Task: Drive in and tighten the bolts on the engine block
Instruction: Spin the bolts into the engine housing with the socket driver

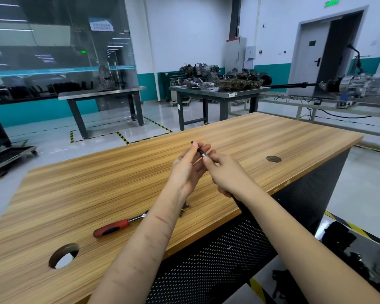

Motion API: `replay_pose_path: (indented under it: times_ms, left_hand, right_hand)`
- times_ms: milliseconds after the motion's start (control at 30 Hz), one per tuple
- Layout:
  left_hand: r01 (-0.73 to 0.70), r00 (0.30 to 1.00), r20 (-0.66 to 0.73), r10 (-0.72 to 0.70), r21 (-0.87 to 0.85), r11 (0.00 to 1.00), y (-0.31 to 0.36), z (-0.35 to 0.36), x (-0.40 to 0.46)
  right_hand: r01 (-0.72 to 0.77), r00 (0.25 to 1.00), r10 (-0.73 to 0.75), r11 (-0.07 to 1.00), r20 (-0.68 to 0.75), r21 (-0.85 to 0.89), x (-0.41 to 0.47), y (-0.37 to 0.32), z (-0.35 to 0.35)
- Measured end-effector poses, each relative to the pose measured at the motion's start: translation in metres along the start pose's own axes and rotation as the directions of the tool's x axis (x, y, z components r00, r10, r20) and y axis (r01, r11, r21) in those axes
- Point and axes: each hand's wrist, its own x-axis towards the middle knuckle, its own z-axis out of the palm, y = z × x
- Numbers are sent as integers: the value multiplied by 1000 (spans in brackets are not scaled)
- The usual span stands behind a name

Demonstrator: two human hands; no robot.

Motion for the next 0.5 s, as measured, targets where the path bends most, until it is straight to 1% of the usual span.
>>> replay_pose_path:
  times_ms: [67, 133, 200, 267, 333, 433, 500]
  left_hand:
    - [-13, 1000, 15, 12, 36, 999, 0, 1, 0]
    - [-40, 999, 35, 38, 58, 998, -2, 5, -1]
    - [-58, 996, 79, 51, 92, 994, -4, 18, -2]
    - [-59, 986, 164, 36, 139, 989, -7, 42, -2]
    - [-45, 963, 271, -6, 182, 982, -14, 80, -3]
    - [-25, 904, 422, -71, 217, 976, -29, 152, -10]
    - [-9, 863, 495, -100, 213, 977, -38, 196, -19]
  right_hand:
    - [-69, 997, 60, 974, 45, 218, -3, 5, 1]
    - [-77, 996, 62, 943, 58, 323, -8, 8, -1]
    - [-74, 997, 69, 911, 27, 406, -15, 10, -9]
    - [-79, 993, 111, 861, -35, 503, -25, 14, -27]
    - [-70, 975, 182, 801, -130, 595, -36, 18, -56]
    - [-6, 921, 270, 731, -280, 683, -55, 21, -117]
    - [27, 894, 303, 701, -332, 712, -72, 22, -157]
